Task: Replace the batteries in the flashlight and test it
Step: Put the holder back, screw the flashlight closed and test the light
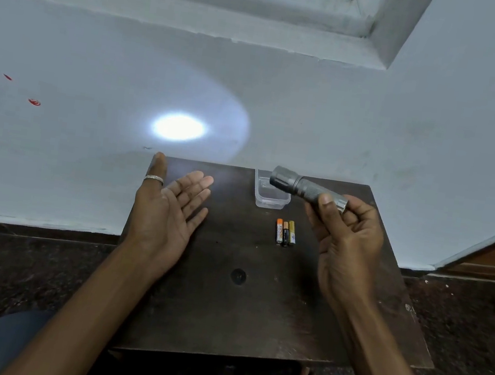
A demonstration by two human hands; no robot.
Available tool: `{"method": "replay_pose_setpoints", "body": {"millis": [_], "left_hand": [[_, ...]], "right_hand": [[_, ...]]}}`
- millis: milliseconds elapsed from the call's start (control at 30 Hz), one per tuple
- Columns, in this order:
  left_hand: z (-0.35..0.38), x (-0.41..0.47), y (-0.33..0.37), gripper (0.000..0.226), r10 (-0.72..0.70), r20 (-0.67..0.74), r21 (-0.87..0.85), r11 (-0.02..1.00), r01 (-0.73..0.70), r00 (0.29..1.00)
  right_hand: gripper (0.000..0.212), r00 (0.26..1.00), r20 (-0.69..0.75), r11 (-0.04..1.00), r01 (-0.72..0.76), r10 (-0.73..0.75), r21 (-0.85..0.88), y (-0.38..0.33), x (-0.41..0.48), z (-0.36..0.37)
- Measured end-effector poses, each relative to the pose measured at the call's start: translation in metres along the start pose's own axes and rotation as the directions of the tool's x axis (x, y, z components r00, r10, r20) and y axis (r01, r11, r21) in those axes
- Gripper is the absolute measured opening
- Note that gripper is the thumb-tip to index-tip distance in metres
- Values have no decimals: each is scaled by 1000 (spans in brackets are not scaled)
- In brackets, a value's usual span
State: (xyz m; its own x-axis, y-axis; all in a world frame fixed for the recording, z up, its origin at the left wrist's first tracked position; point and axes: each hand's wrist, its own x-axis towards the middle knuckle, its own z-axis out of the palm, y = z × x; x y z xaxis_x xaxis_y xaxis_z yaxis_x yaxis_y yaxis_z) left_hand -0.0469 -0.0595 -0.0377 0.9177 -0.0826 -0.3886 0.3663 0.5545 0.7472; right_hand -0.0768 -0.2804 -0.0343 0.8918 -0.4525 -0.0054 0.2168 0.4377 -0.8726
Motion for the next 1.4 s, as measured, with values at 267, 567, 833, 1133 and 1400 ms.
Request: {"method": "replay_pose_setpoints", "body": {"millis": [267,567,833,1133,1400], "left_hand": [[0,0,0,73,0,4,-4,1000,0,1000],[-1,2,4,72,-17,8,-53,998,17,1000],[0,1,4,72,-26,-9,-70,997,26,1000],[1,1,3,72,-34,30,-75,996,36,999],[4,-2,3,80,-33,89,-85,996,41,995]], "right_hand": [[49,1000,14,1000,9,-9,-10,3,2,-3],[43,999,10,997,38,-37,-62,-1,2,-6],[36,983,121,920,175,-141,-352,-3,-6,-2],[26,990,134,986,69,-49,-149,-4,-9,4],[27,998,61,998,17,-13,-61,-2,-3,-1]]}}
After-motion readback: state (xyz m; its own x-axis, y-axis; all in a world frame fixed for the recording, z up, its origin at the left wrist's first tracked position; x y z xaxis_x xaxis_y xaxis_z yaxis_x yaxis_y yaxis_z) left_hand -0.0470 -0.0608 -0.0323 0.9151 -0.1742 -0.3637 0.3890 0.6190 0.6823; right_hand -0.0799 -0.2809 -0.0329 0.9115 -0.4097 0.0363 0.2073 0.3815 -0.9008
